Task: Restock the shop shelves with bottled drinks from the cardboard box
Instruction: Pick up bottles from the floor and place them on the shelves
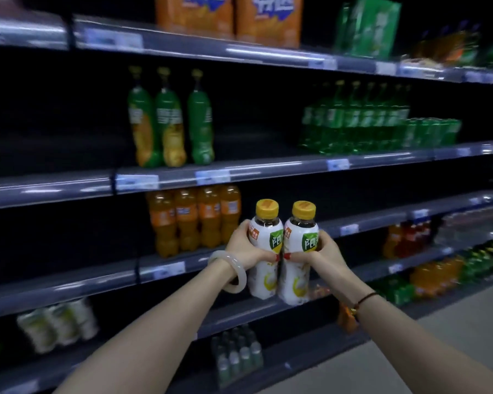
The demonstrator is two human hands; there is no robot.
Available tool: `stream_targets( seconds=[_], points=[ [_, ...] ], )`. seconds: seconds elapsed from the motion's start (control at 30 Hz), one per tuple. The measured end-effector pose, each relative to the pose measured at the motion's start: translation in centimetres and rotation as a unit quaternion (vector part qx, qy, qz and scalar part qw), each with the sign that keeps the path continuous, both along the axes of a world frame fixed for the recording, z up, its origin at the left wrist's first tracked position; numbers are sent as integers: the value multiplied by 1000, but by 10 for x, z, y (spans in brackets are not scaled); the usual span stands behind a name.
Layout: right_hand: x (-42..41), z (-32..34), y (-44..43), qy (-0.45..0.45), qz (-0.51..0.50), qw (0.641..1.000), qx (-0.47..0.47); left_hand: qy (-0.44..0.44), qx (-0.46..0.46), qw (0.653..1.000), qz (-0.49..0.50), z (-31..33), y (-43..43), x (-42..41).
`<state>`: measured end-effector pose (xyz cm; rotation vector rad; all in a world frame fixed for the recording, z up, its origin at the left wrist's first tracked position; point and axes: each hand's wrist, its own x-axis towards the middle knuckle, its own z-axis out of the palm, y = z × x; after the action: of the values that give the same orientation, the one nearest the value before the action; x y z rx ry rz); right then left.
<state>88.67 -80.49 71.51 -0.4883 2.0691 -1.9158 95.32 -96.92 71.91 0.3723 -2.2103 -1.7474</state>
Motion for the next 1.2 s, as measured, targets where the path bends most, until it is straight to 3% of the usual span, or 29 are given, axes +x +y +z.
stream_targets(
  seconds=[0.3,0.6,0.8,1.2],
  points=[
    [41,-14,-138,-22,199,980,14,-3,37,979,202,-20,-93,103],
    [129,-34,-245,-17,318,947,35,-32,31,947,319,-49,-173,215],
    [187,-55,-313,-23,316,948,35,-42,29,945,323,-65,-243,274],
    [270,-146,-439,-66,226,970,54,-115,39,969,217,-137,-398,336]
  ],
)
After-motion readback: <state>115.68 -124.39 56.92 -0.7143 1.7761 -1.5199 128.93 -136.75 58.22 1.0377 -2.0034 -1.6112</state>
